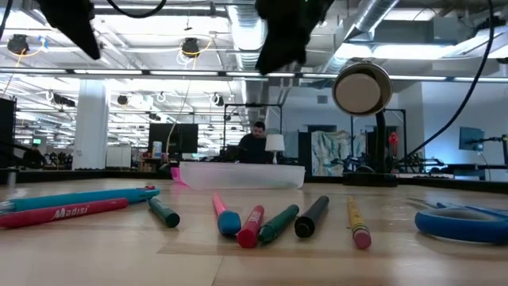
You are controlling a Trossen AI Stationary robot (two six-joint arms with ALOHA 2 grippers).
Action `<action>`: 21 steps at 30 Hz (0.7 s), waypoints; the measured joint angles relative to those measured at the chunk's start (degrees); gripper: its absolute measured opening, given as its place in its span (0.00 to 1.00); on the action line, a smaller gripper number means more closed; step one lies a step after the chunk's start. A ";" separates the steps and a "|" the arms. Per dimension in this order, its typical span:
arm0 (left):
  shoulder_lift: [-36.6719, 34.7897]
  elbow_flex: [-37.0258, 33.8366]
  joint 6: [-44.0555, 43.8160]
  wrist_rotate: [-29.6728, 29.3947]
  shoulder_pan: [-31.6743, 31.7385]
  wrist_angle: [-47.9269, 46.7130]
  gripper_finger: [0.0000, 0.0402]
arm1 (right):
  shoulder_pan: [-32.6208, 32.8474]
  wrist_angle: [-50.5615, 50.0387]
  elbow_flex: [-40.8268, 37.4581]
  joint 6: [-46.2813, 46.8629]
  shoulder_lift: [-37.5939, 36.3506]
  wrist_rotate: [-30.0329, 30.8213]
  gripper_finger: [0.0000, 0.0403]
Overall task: Pick & place school supplies into a supply box
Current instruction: Put the green crayon into the pink supply box
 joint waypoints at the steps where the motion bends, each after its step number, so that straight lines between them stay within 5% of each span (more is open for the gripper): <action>1: 0.00 0.00 1.46 1.55 -0.52 0.16 0.30 | 0.78 -0.61 0.00 0.02 -1.03 -0.10 0.28; 6: 0.01 0.00 8.14 8.08 -3.03 0.71 0.30 | 4.61 -1.70 0.00 0.48 -6.07 -0.06 0.28; 12: 0.02 -0.03 16.02 8.56 -4.61 1.78 0.30 | 9.76 -1.72 0.00 2.09 -10.67 -0.06 0.28; 21: 0.04 -9.25 27.11 20.51 -4.32 16.43 0.30 | 19.22 -1.99 -0.03 4.98 -14.64 4.75 0.27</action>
